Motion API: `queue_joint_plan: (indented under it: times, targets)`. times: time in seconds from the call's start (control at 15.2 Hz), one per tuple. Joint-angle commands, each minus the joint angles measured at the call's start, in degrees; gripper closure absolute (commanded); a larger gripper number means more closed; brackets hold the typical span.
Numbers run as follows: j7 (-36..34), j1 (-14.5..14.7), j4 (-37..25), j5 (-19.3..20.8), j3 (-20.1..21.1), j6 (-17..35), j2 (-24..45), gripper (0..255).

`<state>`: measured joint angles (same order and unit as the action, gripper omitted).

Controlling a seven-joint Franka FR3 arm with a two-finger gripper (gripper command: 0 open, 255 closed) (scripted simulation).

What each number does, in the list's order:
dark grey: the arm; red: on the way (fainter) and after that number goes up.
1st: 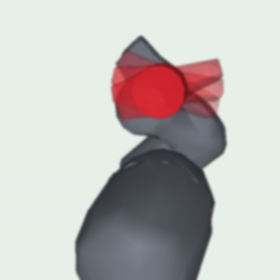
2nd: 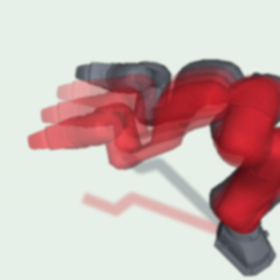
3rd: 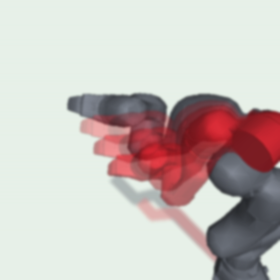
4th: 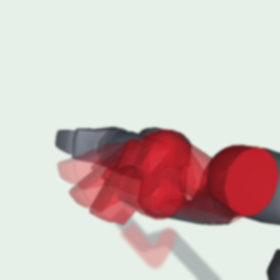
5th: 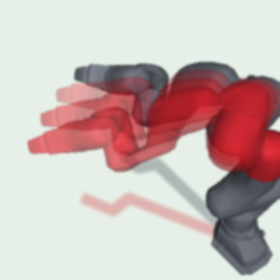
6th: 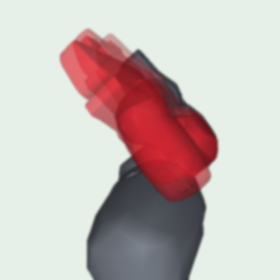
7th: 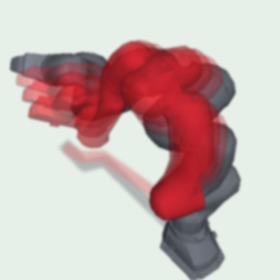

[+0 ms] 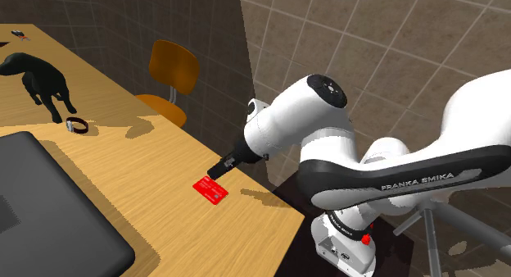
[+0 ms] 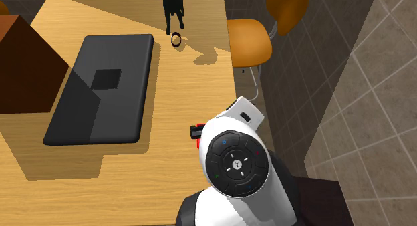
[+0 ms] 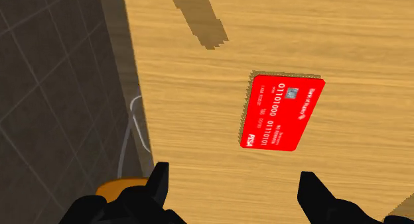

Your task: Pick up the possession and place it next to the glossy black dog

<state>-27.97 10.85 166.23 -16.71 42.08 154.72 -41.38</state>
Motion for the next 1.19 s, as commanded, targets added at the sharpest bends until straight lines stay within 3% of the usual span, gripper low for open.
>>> queue_joint_plan:
  times: [0.0,0.13,0.66,1.12]
  targets:
    - [-4.36,-3.58,-0.54,1.03,6.81,6.83,3.85,0]
    - [-7.79,-8.1,-1.61,2.5,12.95,11.05,6.21,0]
    - [-10.41,-21.48,-3.04,6.55,23.58,19.45,13.17,0]
    - [-10.39,-21.47,-3.04,6.53,23.58,19.44,13.16,0]
